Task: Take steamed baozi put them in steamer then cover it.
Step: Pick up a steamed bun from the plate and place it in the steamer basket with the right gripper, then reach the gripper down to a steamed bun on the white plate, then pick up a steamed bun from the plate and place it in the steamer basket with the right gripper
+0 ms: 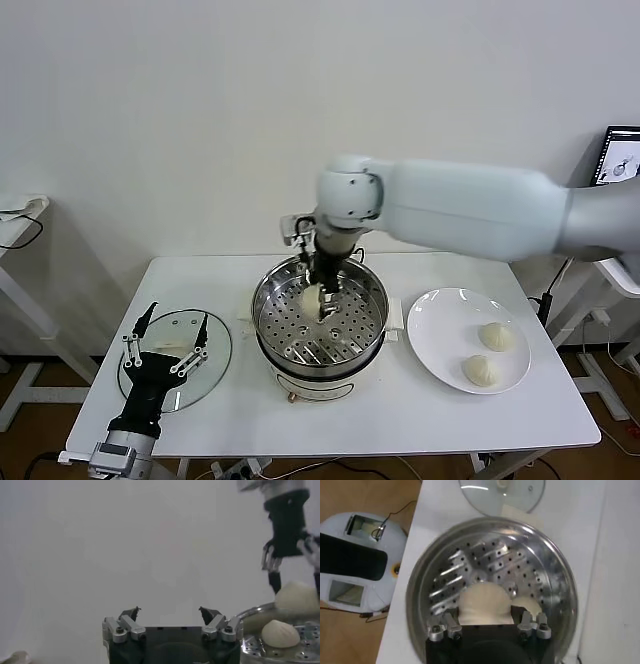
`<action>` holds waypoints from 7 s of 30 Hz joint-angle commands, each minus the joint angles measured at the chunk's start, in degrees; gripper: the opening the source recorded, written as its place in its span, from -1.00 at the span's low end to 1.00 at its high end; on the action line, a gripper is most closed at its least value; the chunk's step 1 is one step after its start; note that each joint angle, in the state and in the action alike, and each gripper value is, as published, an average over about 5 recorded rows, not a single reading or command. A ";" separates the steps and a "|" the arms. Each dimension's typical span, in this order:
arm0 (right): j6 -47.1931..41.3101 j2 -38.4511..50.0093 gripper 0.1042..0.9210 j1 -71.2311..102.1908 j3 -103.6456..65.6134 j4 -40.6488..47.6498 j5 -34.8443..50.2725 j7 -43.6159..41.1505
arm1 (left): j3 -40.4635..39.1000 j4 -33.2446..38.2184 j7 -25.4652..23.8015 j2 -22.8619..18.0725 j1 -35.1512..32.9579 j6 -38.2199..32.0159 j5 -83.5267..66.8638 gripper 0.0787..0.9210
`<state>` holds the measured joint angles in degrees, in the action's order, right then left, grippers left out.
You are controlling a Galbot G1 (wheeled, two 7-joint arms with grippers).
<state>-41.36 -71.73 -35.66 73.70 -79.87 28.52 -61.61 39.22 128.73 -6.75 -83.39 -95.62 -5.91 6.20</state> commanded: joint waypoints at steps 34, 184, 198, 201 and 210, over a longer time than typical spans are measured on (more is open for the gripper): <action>6.98 21.63 0.76 -2.95 -5.43 -6.46 -4.19 -7.86 | -1.30 -1.03 0.31 -0.13 0.30 -0.11 1.32 0.77; 72.16 6.52 0.47 1.22 1.12 -7.62 -36.41 -0.48 | -0.38 0.38 0.36 -0.24 -0.99 -0.89 2.68 0.77; 69.79 3.93 0.47 3.73 2.20 -6.46 -34.84 -2.03 | -0.24 -0.41 0.36 -0.22 -0.47 -0.77 2.55 0.77; 69.48 3.21 0.47 4.44 2.39 -5.74 -34.99 -2.02 | -0.20 -0.58 0.34 -0.21 -0.37 -0.76 2.50 0.77; 68.55 1.93 0.47 5.04 2.70 -5.30 -35.14 -1.71 | -0.12 -1.13 0.29 -0.26 -0.22 -0.85 2.49 0.77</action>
<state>27.78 -68.68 -31.41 76.10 -85.65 -6.83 -63.48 39.07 127.75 -6.42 -83.64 -95.86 -6.70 8.69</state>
